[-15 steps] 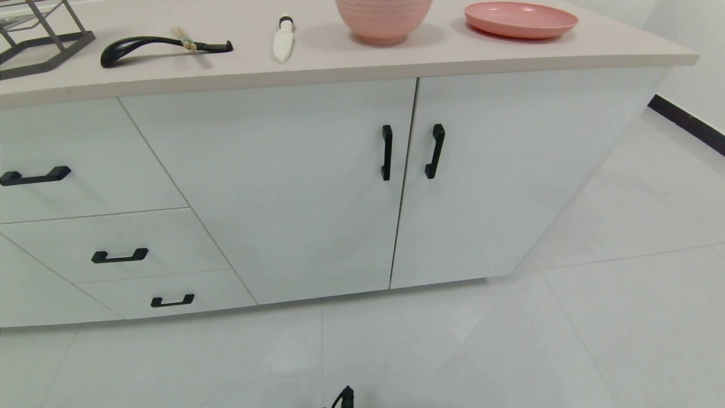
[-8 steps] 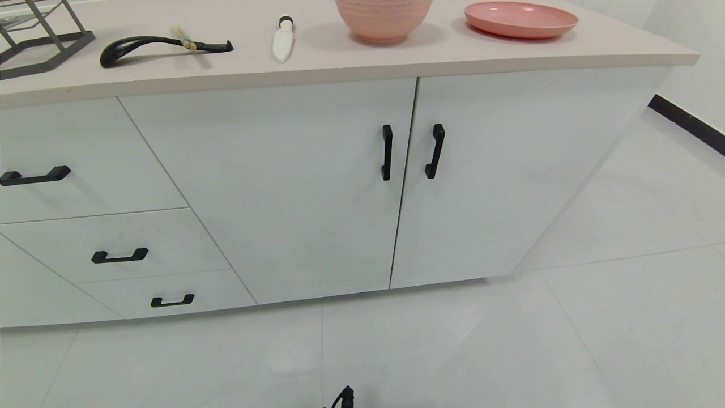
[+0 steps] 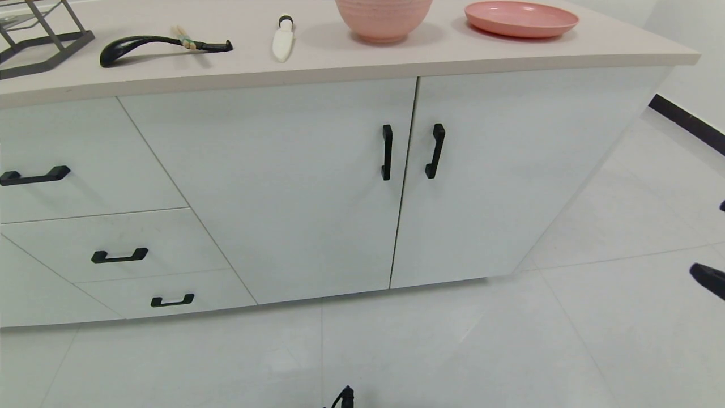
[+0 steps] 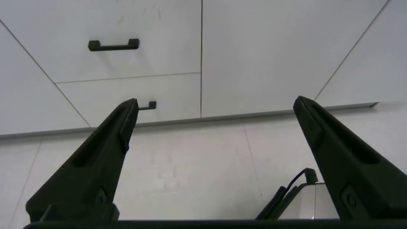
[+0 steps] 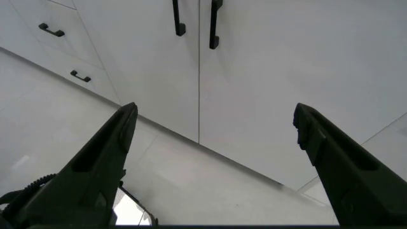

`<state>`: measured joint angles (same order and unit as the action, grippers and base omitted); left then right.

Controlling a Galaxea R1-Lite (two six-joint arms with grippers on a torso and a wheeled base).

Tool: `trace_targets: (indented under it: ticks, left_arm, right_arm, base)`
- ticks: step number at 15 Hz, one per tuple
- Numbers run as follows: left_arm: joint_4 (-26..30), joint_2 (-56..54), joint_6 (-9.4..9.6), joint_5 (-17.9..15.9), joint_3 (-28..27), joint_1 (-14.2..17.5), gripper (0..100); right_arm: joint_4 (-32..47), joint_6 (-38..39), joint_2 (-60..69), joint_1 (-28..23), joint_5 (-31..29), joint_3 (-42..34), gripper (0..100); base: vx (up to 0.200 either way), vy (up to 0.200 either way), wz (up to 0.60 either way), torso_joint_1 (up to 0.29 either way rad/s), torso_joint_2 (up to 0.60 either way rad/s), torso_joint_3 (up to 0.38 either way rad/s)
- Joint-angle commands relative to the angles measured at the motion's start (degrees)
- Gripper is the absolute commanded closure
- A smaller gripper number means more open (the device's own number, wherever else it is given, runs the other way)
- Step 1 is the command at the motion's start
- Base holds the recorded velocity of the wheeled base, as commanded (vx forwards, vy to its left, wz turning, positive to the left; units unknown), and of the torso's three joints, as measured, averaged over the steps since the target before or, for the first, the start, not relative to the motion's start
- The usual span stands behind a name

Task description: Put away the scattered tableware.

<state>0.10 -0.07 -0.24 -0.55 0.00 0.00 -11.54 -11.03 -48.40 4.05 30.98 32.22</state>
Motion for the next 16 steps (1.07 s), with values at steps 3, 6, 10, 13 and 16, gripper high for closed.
trace_targets:
  ticks: [3,6,10,13,16]
  left_arm:
    - [0.0,0.1,-0.02,-0.1,0.0,0.0,0]
    - [0.0,0.1,-0.02,-0.1,0.0,0.0,0]
    - [0.0,0.1,-0.02,-0.1,0.0,0.0,0]
    - [0.0,0.1,-0.02,0.0,0.0,0.0,0]
    - [0.0,0.1,-0.02,0.0,0.0,0.0,0]
  right_arm:
    - [-8.4,0.0,-9.1,3.0,-0.1,-1.6,0]
    - [-14.6,0.1,-13.3,5.6,-0.1,-5.1,0]
    - [-27.0,0.2,-19.9,8.8,0.0,-8.0,0]
    - [-30.0,-0.1,-22.0,11.1,-0.1,-9.0,0]
    - [-34.2,-0.1,-23.1,11.8,-0.4,-6.5,0]
  base:
    - [0.0,0.0,0.0,0.0,0.0,0.0]
    - [0.0,0.0,0.0,0.0,0.0,0.0]
    - [0.0,0.0,0.0,0.0,0.0,0.0]
    - [0.0,0.0,0.0,0.0,0.0,0.0]
    - [0.0,0.0,0.0,0.0,0.0,0.0]
